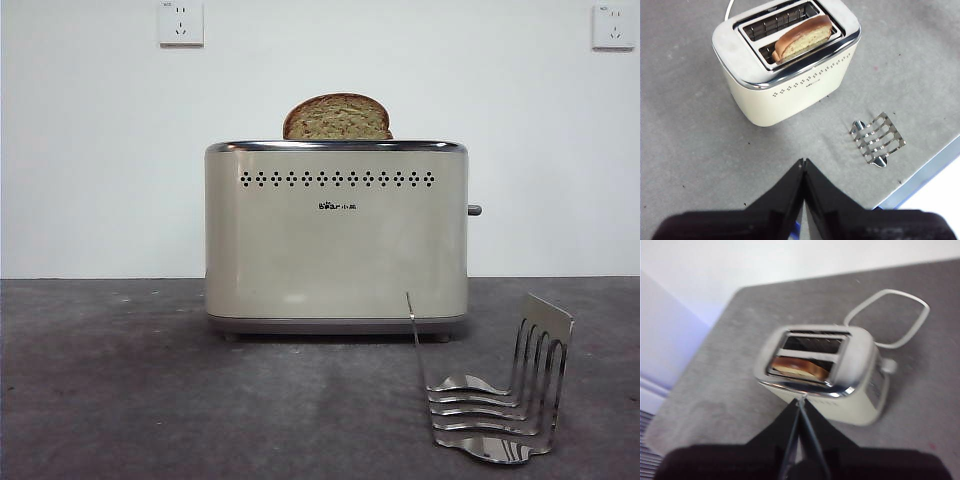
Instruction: Pick up a slice of bread from the rack,put the bread on the toaster,press the button
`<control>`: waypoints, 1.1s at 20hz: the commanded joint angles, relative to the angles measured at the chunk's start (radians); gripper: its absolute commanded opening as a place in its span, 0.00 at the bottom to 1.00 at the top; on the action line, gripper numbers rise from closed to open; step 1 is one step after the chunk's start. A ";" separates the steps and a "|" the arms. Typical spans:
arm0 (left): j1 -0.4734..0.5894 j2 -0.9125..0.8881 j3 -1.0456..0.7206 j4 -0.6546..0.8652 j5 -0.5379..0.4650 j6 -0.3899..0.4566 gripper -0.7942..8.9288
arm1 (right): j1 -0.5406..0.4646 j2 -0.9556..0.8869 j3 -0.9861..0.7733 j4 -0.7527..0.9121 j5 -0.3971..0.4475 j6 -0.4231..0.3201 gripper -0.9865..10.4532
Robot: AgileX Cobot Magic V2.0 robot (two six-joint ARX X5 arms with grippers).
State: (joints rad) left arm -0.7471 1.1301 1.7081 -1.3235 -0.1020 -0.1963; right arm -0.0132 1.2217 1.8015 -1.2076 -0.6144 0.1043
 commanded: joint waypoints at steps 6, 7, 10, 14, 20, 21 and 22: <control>0.069 0.005 -0.012 0.004 -0.030 0.181 0.08 | 0.000 0.062 -0.005 -0.058 0.245 -0.005 0.09; 0.092 -0.018 -0.032 0.016 -0.030 0.206 0.08 | 0.000 0.071 -0.005 -0.058 0.283 -0.005 0.09; 0.220 -0.194 -0.298 0.280 -0.029 0.208 0.08 | 0.000 0.093 -0.005 -0.058 0.409 -0.005 0.09; 0.440 -0.554 -0.900 0.835 -0.020 0.208 0.08 | 0.000 0.122 -0.005 -0.058 0.509 -0.005 0.09; 0.580 -0.941 -1.522 1.217 -0.017 0.090 0.08 | 0.000 0.140 -0.005 -0.058 0.565 -0.005 0.09; 0.584 -0.966 -1.563 1.238 -0.016 0.076 0.08 | 0.000 0.140 -0.005 -0.058 0.566 -0.005 0.09; 0.586 -0.982 -1.593 1.255 -0.015 0.064 0.08 | 0.000 0.140 -0.005 -0.058 0.566 -0.005 0.09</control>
State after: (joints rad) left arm -0.1658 0.1646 0.1436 -0.1074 -0.1204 -0.0891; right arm -0.0132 1.3567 1.8015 -1.2671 -0.0517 0.1043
